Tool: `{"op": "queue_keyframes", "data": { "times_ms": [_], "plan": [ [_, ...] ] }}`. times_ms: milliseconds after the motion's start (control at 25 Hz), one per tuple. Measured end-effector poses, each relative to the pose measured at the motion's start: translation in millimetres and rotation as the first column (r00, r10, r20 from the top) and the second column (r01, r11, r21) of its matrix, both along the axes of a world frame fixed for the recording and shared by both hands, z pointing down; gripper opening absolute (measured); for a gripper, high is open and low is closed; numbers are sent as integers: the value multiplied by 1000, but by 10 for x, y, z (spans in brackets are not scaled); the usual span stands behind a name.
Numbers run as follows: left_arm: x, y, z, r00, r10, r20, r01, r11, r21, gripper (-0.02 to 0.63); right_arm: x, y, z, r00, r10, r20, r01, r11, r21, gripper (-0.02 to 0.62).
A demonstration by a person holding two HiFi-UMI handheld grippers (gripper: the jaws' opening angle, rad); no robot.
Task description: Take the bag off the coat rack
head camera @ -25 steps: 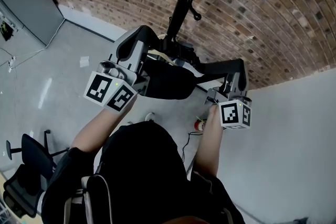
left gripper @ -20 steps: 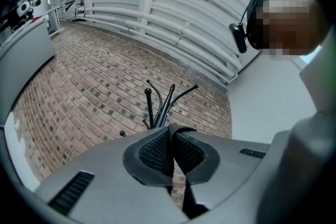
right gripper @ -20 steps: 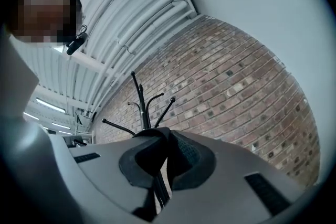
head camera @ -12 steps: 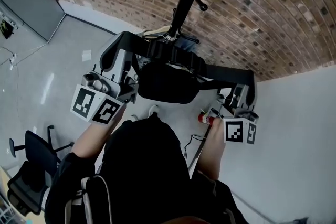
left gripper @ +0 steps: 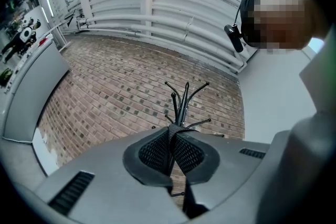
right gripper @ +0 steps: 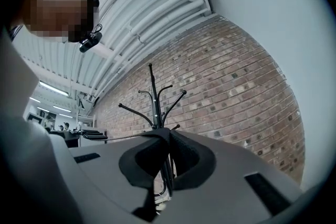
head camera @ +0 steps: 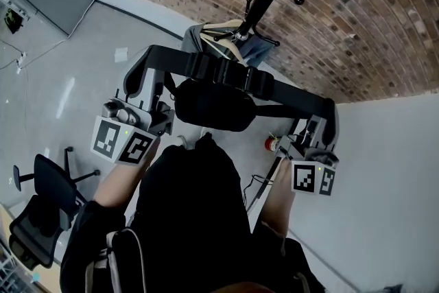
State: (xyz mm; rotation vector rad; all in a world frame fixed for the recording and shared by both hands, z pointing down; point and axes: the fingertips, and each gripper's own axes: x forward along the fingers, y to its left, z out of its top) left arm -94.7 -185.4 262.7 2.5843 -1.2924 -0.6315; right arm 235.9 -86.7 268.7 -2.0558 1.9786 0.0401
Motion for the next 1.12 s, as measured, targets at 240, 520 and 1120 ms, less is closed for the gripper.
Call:
{"op": "queue_keyframes", "data": {
  "times_ms": [240, 520, 1120],
  "plan": [
    [-258, 172, 96, 1000, -6, 25, 6, 1000, 10, 20, -247, 188, 132, 998, 33, -51, -35, 999, -39, 18],
    [-436, 294, 350, 999, 31, 28, -30, 999, -29, 20, -466, 441, 235, 997, 54, -56, -57, 997, -58, 18],
    [-441, 416, 368, 999, 0, 49, 1, 1000, -27, 20, -525, 670, 235, 992, -12, -130, -1, 995, -96, 20]
  ]
}}
